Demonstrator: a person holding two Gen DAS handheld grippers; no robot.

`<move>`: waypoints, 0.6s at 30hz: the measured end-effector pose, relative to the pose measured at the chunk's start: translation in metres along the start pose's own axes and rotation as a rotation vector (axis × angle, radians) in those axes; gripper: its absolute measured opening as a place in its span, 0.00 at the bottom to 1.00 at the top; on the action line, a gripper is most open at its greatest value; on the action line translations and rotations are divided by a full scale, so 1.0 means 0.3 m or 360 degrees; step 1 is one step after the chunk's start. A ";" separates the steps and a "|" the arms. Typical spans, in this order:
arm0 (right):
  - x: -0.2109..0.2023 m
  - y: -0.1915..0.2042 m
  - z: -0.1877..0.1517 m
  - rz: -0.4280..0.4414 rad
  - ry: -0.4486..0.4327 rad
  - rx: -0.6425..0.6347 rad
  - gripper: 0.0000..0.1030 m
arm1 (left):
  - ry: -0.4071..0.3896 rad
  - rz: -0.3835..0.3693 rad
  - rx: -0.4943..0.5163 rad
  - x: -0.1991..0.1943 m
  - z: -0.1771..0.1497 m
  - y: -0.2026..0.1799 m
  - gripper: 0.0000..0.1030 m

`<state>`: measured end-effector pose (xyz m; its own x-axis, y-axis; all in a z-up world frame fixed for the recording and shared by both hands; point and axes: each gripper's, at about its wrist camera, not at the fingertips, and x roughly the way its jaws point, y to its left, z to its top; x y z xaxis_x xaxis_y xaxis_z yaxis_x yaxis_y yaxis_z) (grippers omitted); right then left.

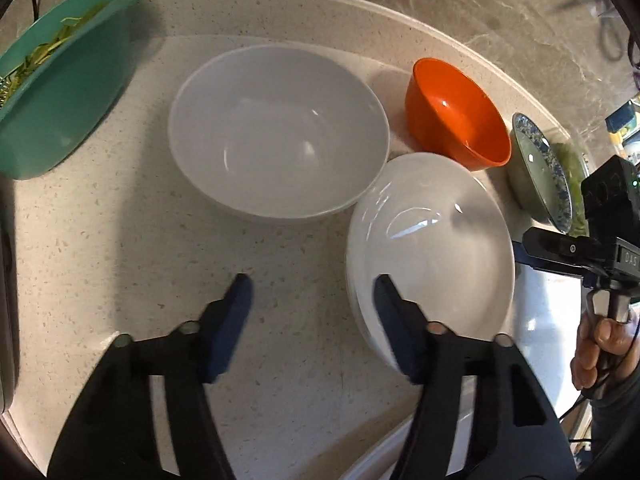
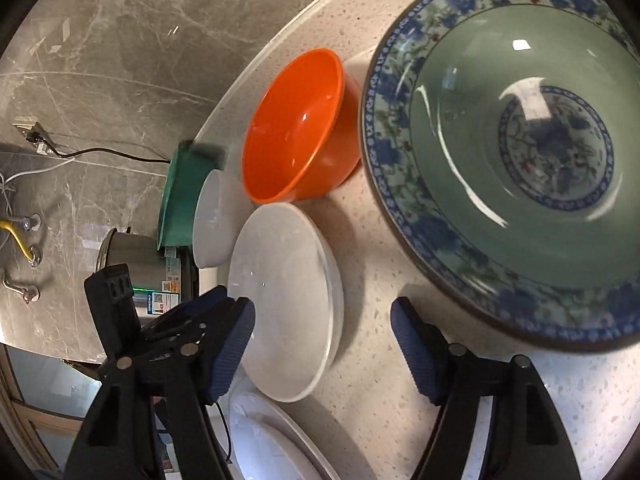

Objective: Organize plates and bowls

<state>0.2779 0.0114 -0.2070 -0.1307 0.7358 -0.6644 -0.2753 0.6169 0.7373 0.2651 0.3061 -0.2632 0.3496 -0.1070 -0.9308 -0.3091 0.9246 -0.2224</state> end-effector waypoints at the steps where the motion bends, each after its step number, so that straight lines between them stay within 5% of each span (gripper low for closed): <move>1: 0.002 0.004 0.001 -0.0008 0.0010 -0.0004 0.69 | 0.0008 0.0005 0.0006 0.008 0.002 -0.005 0.54; 4: 0.026 0.023 0.010 -0.0036 0.0068 -0.0022 0.59 | 0.0022 0.0000 0.0012 0.020 -0.008 -0.007 0.44; 10: 0.048 0.000 0.008 -0.0072 0.0112 0.0010 0.17 | 0.0022 -0.0030 0.0045 0.031 0.007 -0.014 0.30; 15: 0.053 -0.010 0.005 -0.0083 0.0103 0.0019 0.13 | 0.0025 -0.0089 0.0092 0.055 0.013 -0.069 0.10; 18: 0.051 0.001 0.003 -0.0126 0.0093 -0.0024 0.12 | 0.0008 -0.0100 0.0114 0.059 0.012 -0.087 0.10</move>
<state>0.2768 0.0233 -0.2168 -0.1634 0.6669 -0.7270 -0.3011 0.6681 0.6805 0.2827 0.2814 -0.2730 0.3615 -0.1672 -0.9172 -0.2228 0.9398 -0.2591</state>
